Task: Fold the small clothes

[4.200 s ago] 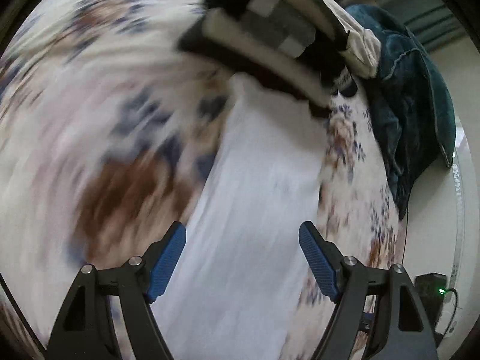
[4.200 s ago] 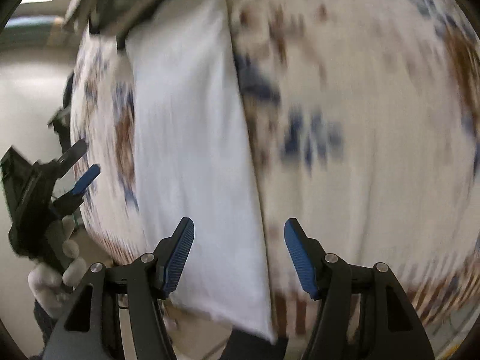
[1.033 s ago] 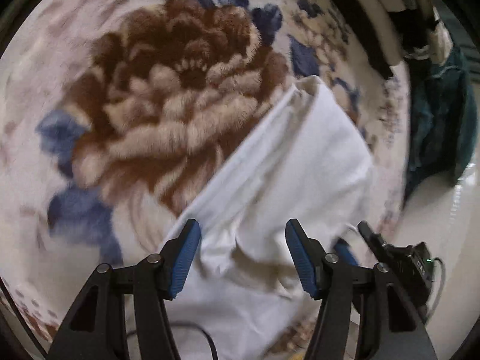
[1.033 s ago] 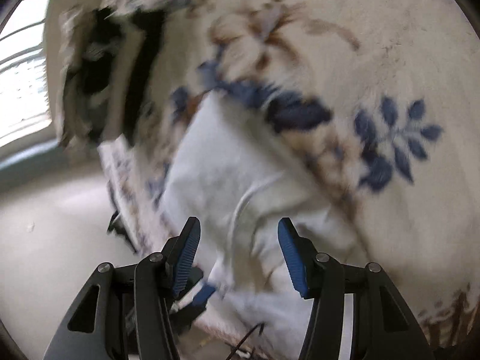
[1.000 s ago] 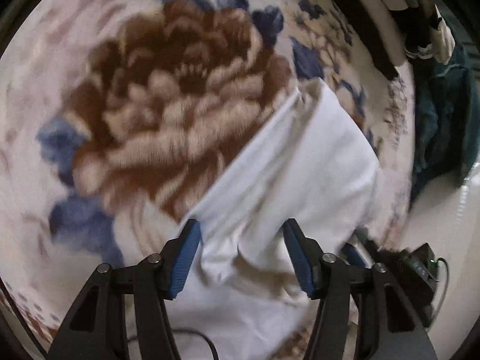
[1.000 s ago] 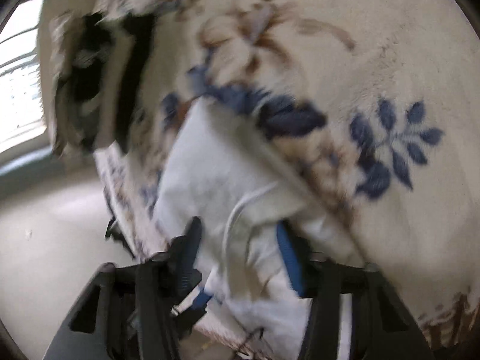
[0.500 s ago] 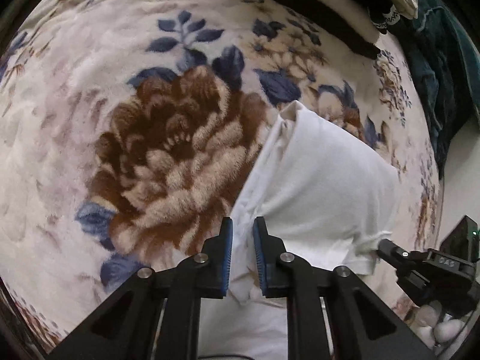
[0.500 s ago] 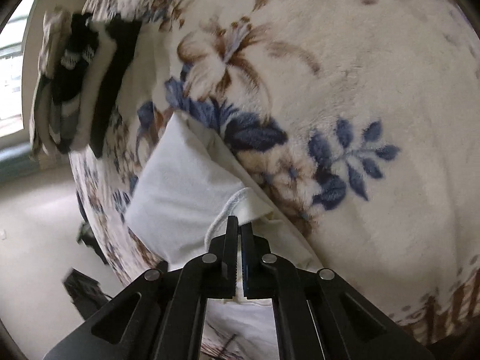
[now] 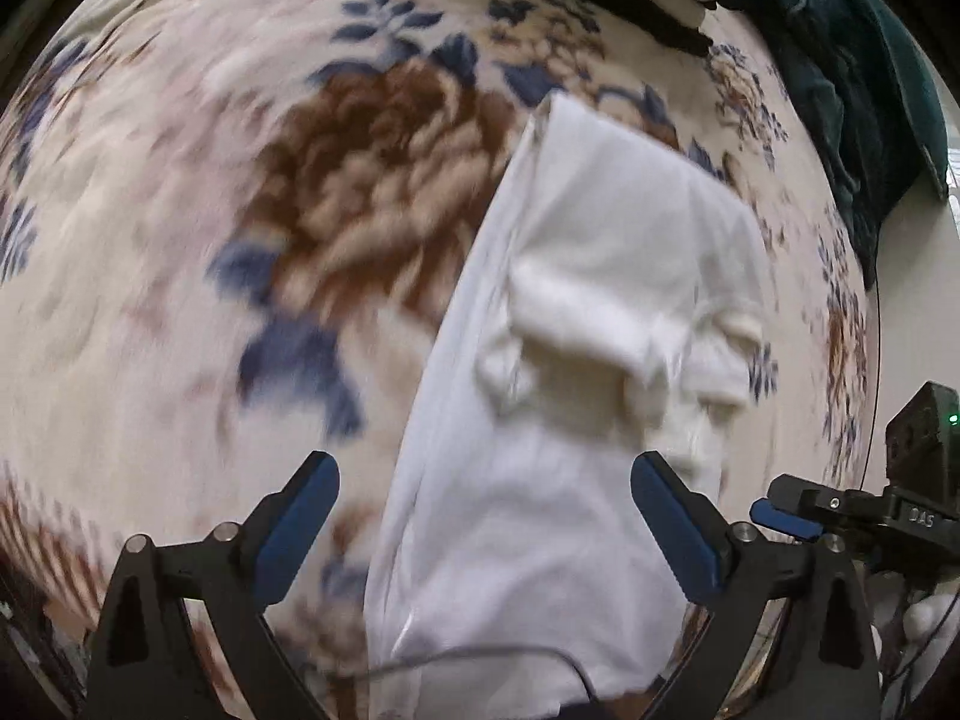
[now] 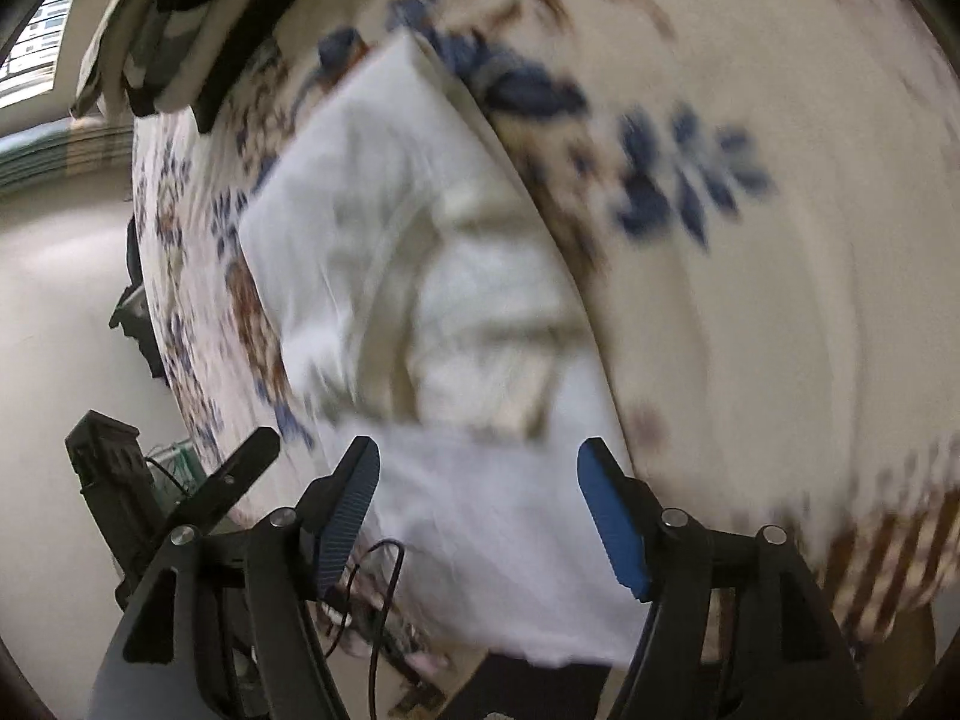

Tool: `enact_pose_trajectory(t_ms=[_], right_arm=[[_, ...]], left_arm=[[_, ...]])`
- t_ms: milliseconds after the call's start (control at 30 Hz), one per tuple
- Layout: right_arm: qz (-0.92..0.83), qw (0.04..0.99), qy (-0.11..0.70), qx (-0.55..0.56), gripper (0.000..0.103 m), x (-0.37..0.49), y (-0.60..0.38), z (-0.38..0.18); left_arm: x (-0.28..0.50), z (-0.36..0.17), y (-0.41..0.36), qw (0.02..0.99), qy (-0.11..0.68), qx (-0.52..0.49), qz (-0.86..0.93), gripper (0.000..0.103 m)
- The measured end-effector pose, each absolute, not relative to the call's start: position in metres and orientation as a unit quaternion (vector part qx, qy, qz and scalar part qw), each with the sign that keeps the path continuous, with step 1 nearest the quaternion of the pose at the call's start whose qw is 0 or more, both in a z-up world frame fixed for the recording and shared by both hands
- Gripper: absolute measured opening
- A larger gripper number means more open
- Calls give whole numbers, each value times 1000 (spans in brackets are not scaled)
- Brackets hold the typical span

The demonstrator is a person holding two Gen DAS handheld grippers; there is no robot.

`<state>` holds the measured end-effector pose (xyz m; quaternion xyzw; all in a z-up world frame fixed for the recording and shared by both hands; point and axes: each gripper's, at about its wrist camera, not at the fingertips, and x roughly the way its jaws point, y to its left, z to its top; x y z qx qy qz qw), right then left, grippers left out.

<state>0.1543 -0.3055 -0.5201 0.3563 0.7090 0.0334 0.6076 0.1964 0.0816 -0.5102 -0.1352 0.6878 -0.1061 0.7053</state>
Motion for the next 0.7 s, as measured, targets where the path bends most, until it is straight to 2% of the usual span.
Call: enact_pose_trajectory(t_ms=[200,567,633,667,700], right_arm=[[30,575,742,343,71,81,-310,-531],[38,506,778,371,71,-26,-303,-595],[52,495,784,371,71,-33,-293,-608],[57,489,787,373,71,-36,-287,-615],[63,485,788,375,71,-35,-282,-621]], left_arm=[[124,-518,103,683,712,-148,-62,100],[41,-590,101,628,758,-165,-56,99],[36,-589,99,638,749,-171,-55,87],[35,-587,98,642,745,-172,-54,69],[33,-584,98,645,741,-176,-54,39]])
